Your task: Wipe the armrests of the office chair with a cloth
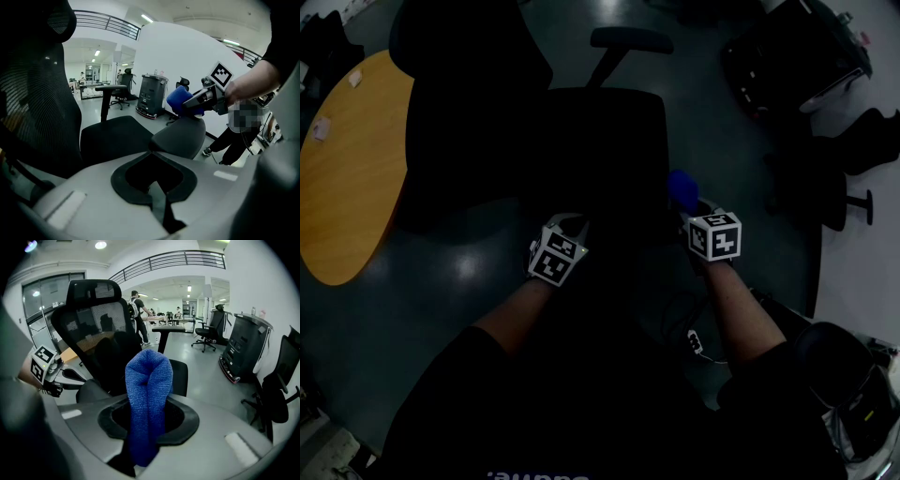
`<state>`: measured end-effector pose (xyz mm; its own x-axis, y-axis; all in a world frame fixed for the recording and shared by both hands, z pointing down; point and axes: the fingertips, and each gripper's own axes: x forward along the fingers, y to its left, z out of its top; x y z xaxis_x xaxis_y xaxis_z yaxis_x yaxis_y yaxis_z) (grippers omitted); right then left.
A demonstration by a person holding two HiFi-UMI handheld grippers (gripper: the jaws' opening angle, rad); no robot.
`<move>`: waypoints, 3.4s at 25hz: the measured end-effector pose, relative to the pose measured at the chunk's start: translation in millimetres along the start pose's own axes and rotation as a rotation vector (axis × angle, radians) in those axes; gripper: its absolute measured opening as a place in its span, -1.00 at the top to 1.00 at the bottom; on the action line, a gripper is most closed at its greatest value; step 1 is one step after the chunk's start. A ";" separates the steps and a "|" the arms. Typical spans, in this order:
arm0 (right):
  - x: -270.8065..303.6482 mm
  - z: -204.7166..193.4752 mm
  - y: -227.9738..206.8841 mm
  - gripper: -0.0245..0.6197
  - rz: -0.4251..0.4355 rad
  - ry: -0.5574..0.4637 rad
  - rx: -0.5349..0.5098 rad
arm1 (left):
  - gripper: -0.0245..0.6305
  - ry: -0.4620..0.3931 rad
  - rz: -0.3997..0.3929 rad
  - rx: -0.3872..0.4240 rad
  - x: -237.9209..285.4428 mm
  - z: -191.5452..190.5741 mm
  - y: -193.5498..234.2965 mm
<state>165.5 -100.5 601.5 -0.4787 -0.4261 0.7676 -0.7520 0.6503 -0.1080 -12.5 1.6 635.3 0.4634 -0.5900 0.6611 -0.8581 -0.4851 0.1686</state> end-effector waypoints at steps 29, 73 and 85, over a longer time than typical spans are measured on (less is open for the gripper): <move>63.0 49.8 230.1 0.58 0.396 0.010 -0.226 | 0.88 -0.035 -0.060 0.010 -5.5 -9.7 -10.1; -59.1 -83.6 30.7 0.58 0.040 -0.050 0.118 | 0.88 0.150 -0.105 0.193 15.4 -12.6 -20.8; -28.9 -69.1 141.7 0.58 0.230 0.004 -0.039 | 0.88 0.125 -0.151 0.239 8.3 -15.7 -31.3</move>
<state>104.1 47.4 607.6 -0.6335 -0.2614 0.7283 -0.6050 0.7541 -0.2556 14.7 22.1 647.1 0.5386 -0.4228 0.7288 -0.6981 -0.7083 0.1050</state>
